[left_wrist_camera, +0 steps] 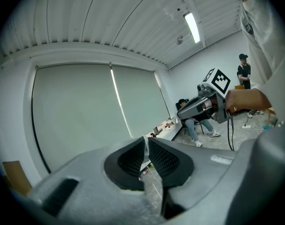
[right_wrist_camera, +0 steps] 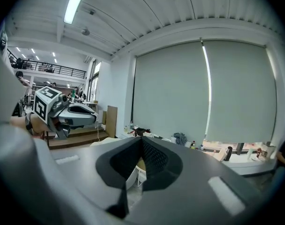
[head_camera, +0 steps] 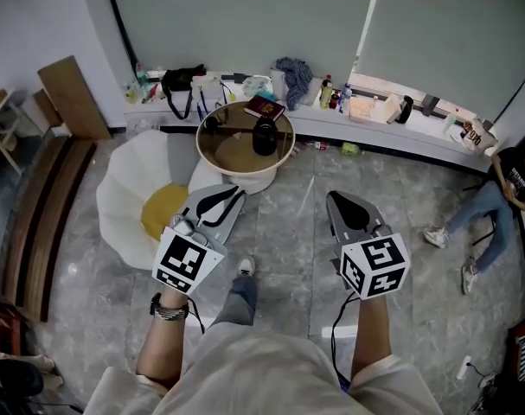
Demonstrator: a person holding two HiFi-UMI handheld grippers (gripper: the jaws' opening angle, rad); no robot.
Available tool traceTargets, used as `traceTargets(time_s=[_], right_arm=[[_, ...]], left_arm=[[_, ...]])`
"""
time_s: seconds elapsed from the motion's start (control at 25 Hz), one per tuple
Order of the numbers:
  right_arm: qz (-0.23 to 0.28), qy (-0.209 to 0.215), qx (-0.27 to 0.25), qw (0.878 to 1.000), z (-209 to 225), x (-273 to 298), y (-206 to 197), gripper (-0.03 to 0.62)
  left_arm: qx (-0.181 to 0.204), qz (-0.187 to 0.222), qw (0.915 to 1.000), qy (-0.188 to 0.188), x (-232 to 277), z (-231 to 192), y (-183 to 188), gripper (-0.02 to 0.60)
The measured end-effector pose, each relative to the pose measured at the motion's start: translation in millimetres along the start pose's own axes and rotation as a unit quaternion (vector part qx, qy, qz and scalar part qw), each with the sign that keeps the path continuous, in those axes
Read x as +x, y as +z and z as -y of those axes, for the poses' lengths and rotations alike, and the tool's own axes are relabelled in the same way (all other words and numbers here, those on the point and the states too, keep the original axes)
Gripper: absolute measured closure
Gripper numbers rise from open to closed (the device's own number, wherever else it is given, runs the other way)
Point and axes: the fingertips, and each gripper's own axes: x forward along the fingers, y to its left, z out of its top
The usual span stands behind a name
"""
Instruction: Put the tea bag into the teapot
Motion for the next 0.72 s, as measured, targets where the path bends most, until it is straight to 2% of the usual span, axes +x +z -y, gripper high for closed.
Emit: traceTargets(time_s=[0.48, 0.72], right_arm=[[-0.006, -0.024, 0.001, 1.000, 60.4, 147.0, 40.9, 0.586], [-0.013, -0.026, 0.005, 1.000, 82.8, 206.9, 51.8, 0.586]], left_arm=[[0.001, 0.009, 0.9998, -0.018, 103.9, -135.2, -21.7, 0.554], [-0.005, 0.005, 0.9996, -0.028, 143.4, -181.9, -35.5, 0.554]])
